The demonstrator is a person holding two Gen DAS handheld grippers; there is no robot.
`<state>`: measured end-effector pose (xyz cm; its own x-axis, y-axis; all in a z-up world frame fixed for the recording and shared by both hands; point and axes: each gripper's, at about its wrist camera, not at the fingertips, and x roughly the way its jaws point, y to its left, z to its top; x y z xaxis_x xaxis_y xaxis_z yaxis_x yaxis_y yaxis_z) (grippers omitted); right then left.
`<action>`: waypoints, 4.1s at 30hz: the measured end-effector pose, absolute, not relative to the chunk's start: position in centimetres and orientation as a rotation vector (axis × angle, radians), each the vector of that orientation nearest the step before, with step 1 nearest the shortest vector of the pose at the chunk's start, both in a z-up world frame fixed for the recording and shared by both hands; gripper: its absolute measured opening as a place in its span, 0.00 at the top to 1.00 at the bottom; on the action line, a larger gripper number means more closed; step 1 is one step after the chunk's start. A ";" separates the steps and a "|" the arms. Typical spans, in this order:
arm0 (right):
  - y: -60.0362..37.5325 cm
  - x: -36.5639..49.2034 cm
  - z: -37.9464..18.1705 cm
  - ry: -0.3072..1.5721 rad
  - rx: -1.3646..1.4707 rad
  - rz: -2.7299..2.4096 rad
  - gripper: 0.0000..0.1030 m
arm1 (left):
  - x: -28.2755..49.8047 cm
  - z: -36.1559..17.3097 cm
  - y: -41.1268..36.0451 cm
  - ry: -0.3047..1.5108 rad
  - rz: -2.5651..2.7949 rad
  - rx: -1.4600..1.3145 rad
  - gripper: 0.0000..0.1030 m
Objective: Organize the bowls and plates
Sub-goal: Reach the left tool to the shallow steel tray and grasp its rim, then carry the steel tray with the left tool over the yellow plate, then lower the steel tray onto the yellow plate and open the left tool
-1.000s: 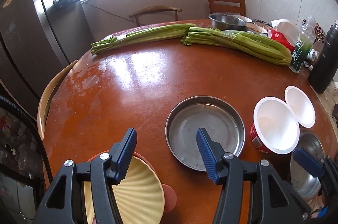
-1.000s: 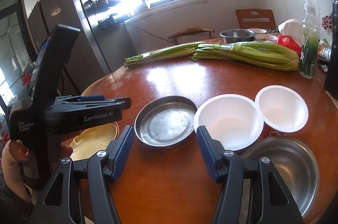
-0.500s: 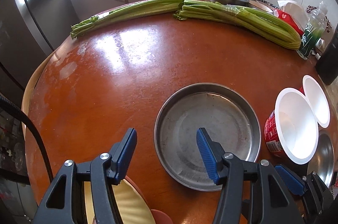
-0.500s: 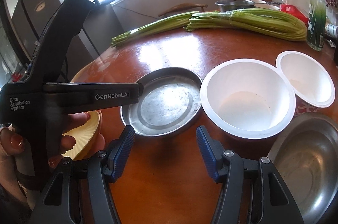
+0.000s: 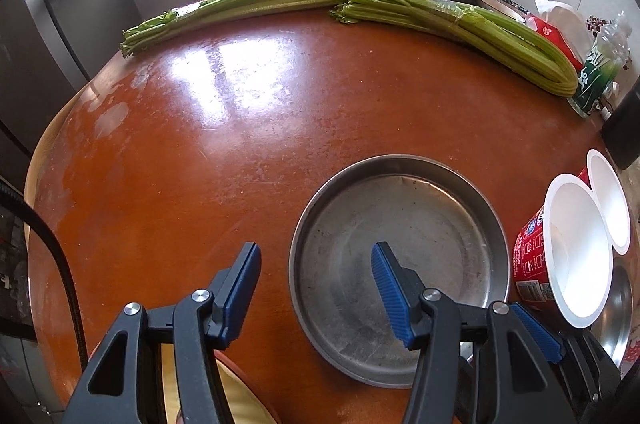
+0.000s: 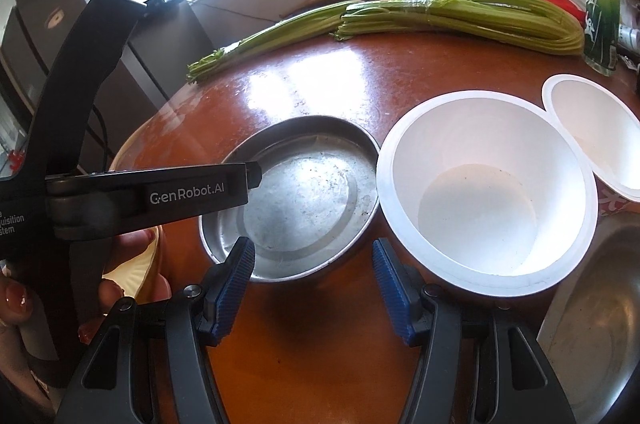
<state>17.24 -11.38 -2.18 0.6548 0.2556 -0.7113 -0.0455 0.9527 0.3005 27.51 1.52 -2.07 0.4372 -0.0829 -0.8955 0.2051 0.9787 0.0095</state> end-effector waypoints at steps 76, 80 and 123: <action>-0.4 6.3 8.4 0.561 0.085 0.502 0.37 | 12.7 9.9 14.5 0.827 -0.062 -0.042 0.67; 0.8 6.7 8.0 0.571 0.071 0.534 0.37 | 12.3 9.3 16.0 0.834 -0.035 -0.053 0.67; 4.3 10.5 0.5 0.709 -0.106 0.501 0.37 | 15.0 0.2 18.3 0.980 -0.020 -0.064 0.67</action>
